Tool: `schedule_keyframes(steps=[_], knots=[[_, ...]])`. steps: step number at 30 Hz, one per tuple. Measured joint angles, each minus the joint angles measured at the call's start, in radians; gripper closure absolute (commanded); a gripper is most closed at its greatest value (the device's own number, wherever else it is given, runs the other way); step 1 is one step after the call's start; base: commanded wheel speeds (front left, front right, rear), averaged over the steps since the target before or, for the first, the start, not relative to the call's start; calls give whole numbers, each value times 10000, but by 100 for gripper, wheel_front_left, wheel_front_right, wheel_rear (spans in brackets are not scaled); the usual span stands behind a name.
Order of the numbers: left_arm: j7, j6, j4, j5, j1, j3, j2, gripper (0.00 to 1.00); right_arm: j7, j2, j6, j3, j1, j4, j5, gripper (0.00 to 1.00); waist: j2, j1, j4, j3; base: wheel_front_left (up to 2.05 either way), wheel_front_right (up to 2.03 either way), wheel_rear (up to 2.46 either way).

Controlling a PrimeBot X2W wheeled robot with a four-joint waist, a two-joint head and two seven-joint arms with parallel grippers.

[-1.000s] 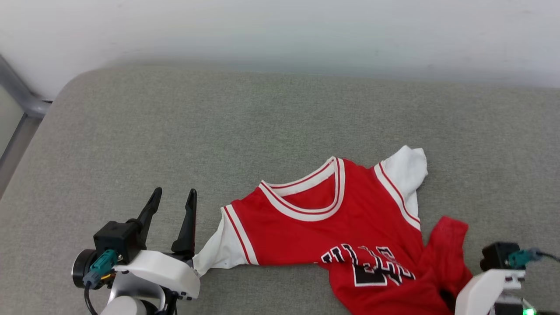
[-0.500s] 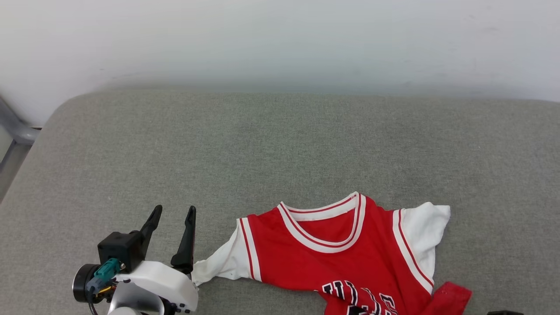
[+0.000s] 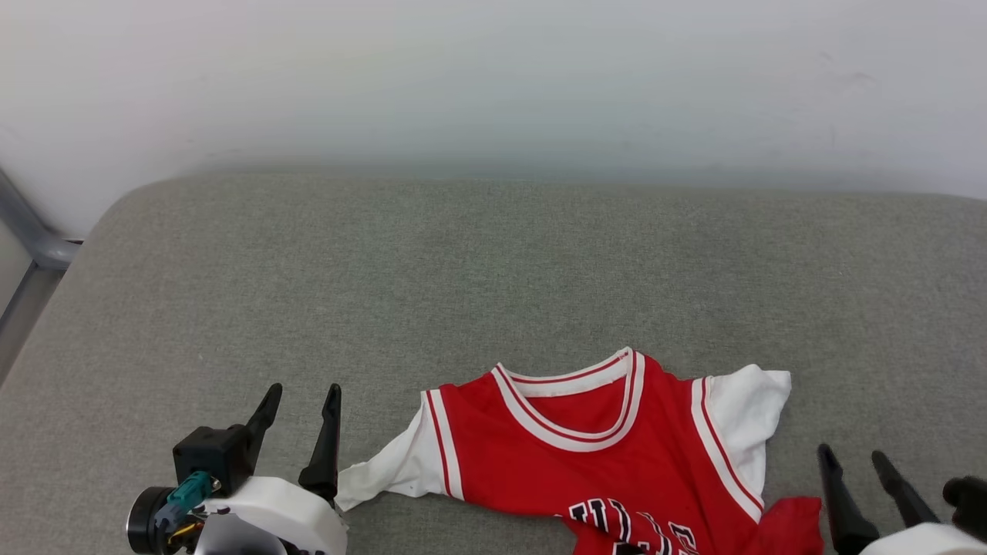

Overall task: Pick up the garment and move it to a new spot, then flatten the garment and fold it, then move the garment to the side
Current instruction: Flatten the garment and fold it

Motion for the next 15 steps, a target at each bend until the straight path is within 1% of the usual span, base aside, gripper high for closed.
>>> schedule_keyframes(steps=[3, 6, 9, 11, 15], knots=[[-44, 0, -4, -4, -16, 2, -10, 0, 460, -2, 0, -324, -652, 10, -464, 0, 0, 0, 47, 87, 0, 0, 0], [-105, -4, -6, -10, -114, 12, -23, 0, 1507, -71, 0, -564, -1318, 128, -773, 0, 0, 0, 111, 228, 0, 0, 0], [-182, -25, 0, -13, -290, 13, -59, 0, 2928, -533, 0, -665, -2008, 546, -740, 0, 0, 1, 203, 410, 0, 0, 0], [-242, -69, 21, -15, -389, 2, -84, 0, 4123, -823, 0, -591, -2429, 834, -721, 0, 0, 0, 285, 535, 0, 0, 0], [-359, -180, 56, -23, -624, -23, -130, 0, 5948, -1252, 0, -332, -3299, 1177, -535, 0, 0, 1, 465, 859, 0, 0, 0]])
